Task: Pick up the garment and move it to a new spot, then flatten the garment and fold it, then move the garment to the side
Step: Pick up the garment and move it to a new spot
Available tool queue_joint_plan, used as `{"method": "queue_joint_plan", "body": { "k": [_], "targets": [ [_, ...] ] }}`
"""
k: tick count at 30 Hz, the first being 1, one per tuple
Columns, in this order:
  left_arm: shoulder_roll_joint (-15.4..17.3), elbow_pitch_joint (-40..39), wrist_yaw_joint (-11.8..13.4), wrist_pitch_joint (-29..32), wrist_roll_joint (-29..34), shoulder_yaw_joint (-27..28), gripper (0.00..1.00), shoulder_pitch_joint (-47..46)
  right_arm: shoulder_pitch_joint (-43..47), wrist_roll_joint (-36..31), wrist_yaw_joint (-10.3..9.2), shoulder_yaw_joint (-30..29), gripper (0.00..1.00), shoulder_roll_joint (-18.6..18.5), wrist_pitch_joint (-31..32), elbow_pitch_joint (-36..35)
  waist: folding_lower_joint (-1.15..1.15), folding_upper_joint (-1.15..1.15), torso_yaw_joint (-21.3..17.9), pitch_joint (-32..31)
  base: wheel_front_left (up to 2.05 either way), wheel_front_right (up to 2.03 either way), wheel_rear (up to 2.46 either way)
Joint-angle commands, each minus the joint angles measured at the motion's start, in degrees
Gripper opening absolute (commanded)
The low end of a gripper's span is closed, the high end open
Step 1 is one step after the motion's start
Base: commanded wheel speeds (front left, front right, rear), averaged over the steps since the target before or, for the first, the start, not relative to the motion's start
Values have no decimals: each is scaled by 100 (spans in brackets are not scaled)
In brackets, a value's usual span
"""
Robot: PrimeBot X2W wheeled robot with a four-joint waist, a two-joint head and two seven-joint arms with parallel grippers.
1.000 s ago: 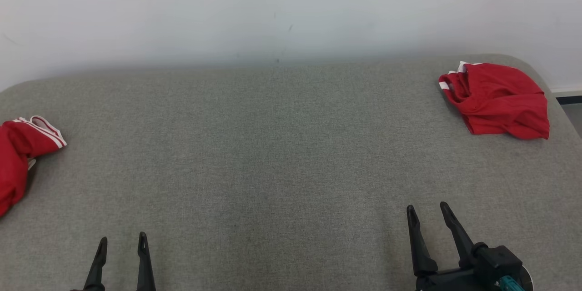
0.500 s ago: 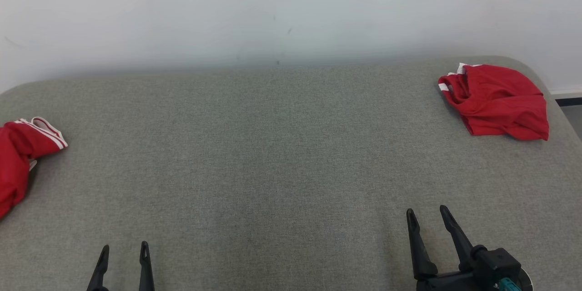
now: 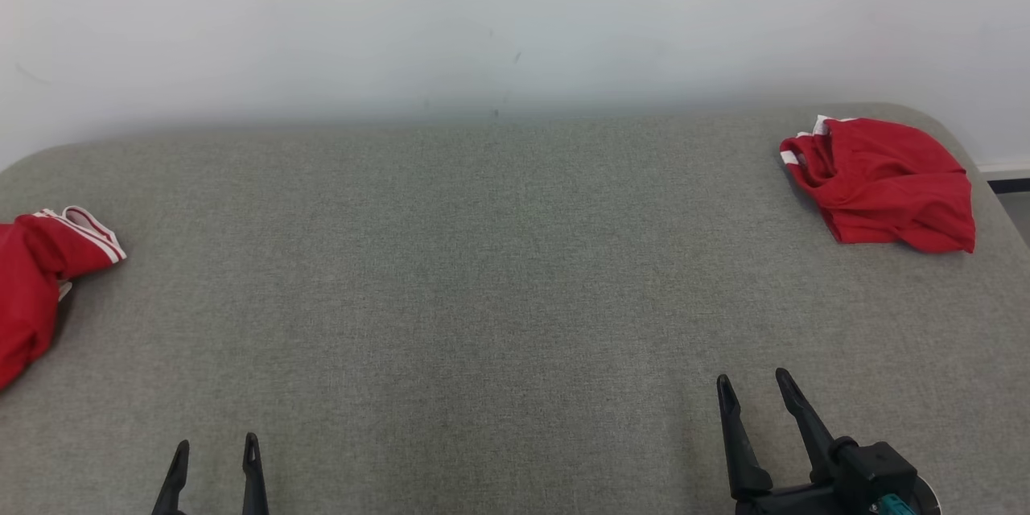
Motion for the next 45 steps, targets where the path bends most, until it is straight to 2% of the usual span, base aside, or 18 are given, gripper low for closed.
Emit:
{"method": "queue_joint_plan", "body": {
  "k": [1,9,13,18,33,38,45],
  "targets": [
    [-8,7,-13,-18,-15,10,100,15,-5,-29,-14,4,100,13,-2,0,0,0,5,-2,0,0,0],
    [-8,32,-26,-18,-24,61,100,45,19,-44,-14,12,100,12,-2,18,0,0,46,-45,0,0,0],
    [-7,47,-38,-18,-20,30,100,38,85,-45,-14,-54,100,13,-2,0,0,0,193,-71,0,0,0],
    [-7,71,-19,-18,11,5,100,52,158,-35,-14,-87,100,11,-2,0,0,0,558,-85,0,0,0],
    [-8,134,60,-18,-123,-5,100,76,183,-52,-14,-102,100,12,-2,18,0,0,1975,-24,0,0,0],
    [-8,147,25,-18,-117,73,100,69,233,-23,-14,-74,100,11,-1,-15,0,0,2345,-32,0,0,0],
    [-8,139,42,-18,-139,125,100,98,187,-41,-14,-62,100,11,-2,14,0,0,2654,-24,0,0,0]
  ]
}}
